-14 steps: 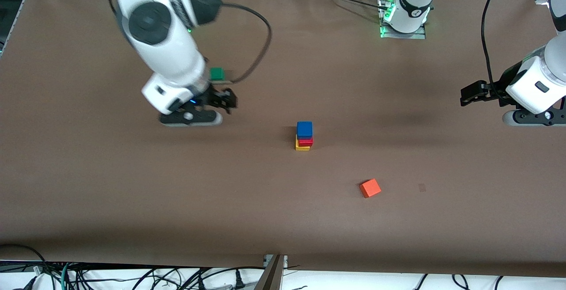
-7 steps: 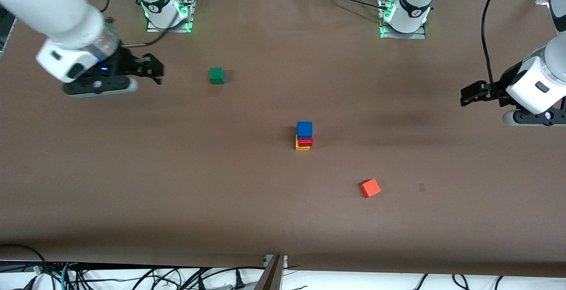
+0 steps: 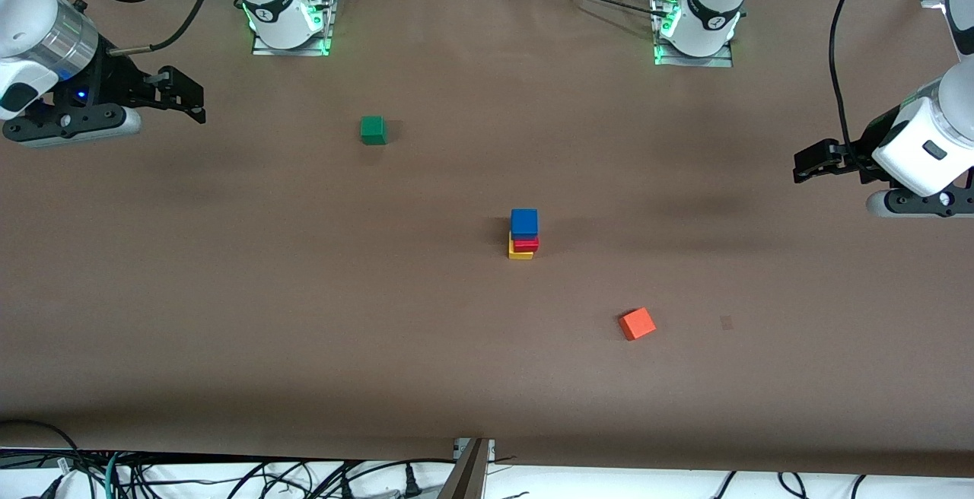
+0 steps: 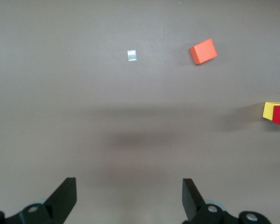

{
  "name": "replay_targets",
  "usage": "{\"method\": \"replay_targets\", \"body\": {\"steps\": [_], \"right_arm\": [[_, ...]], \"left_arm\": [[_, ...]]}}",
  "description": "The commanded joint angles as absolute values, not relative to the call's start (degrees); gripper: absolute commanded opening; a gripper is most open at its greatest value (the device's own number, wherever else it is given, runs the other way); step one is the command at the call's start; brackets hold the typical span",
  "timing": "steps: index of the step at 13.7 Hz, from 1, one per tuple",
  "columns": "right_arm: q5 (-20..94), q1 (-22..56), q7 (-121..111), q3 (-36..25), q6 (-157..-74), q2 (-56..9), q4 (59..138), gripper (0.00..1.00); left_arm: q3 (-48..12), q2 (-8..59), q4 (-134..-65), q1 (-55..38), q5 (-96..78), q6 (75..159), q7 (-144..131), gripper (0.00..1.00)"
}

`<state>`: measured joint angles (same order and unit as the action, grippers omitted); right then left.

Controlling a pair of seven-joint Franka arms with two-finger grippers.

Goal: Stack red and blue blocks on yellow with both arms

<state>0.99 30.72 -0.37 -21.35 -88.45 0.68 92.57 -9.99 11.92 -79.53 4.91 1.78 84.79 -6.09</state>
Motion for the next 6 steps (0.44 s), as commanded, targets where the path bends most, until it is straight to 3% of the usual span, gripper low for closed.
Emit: {"method": "replay_targets", "body": {"steps": [1,3,6], "right_arm": [[1.4,28.41,-0.7,-19.35,-88.59,1.32,93.6,1.0],[1.49,18.42,-0.79,-9.8,-88.25,1.23,92.99,1.0],[1.23,17.4,-0.7,-8.0,-88.07,0.53,90.97,1.0]], "left_arm": [[-9.93,12.57,-78.13,5.1,0.62,84.55,-5.54,1.0],[-9.93,12.57,-78.13,5.1,0.62,84.55,-5.36,1.0],[-10.02,13.01,-77.96,4.66,0.79,84.55,-5.89,1.0]]}}
